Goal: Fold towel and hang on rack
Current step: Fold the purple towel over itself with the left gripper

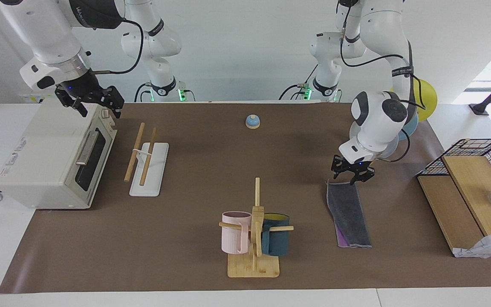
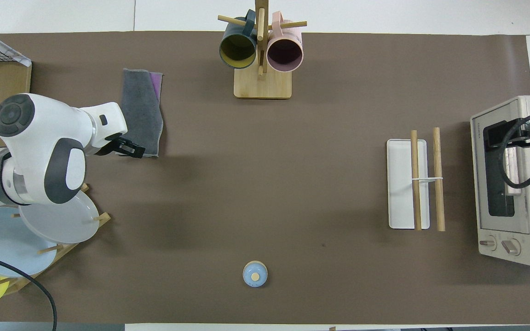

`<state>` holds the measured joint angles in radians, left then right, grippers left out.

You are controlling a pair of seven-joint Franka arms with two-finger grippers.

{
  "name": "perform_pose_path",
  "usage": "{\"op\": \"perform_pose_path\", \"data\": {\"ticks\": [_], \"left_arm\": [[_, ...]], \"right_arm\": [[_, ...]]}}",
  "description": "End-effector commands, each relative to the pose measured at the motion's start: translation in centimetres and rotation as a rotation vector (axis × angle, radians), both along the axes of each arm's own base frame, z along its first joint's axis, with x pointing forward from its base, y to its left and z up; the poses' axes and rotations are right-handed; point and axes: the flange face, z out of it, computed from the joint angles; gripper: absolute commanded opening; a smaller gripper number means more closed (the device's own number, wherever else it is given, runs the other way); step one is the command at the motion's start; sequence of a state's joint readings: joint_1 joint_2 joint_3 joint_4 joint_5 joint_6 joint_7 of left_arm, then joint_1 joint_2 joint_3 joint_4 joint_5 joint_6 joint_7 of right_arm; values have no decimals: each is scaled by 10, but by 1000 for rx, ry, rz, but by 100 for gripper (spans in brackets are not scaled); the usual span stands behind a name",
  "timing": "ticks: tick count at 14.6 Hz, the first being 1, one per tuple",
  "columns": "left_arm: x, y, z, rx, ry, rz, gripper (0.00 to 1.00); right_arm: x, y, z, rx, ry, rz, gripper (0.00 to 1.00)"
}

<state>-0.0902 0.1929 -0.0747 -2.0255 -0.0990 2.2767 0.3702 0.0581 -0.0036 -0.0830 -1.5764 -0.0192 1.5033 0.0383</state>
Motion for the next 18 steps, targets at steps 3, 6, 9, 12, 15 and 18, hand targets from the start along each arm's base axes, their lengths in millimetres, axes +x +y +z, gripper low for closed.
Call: {"op": "perform_pose_path", "data": {"ticks": [3,6,9,12,15,18], "left_arm": [[17,37,11,-3,10,52,100],[30,50,-22,-70,21,128,100],[49,52,-39,-115,40,170,100],[51,53,-52,-164,56,218,97],[52,54,-56,-165,59,222,85],[53,53,-58,-164,60,222,75]], "right_arm": [[-4,-4,0,15,-5,9,100],[-4,-4,-1,15,-4,9,100],[-4,-4,0,15,-5,9,100],[-4,-4,0,15,-5,9,100],[-4,-4,0,15,-5,9,100],[-4,-4,0,15,-5,9,100]]}}
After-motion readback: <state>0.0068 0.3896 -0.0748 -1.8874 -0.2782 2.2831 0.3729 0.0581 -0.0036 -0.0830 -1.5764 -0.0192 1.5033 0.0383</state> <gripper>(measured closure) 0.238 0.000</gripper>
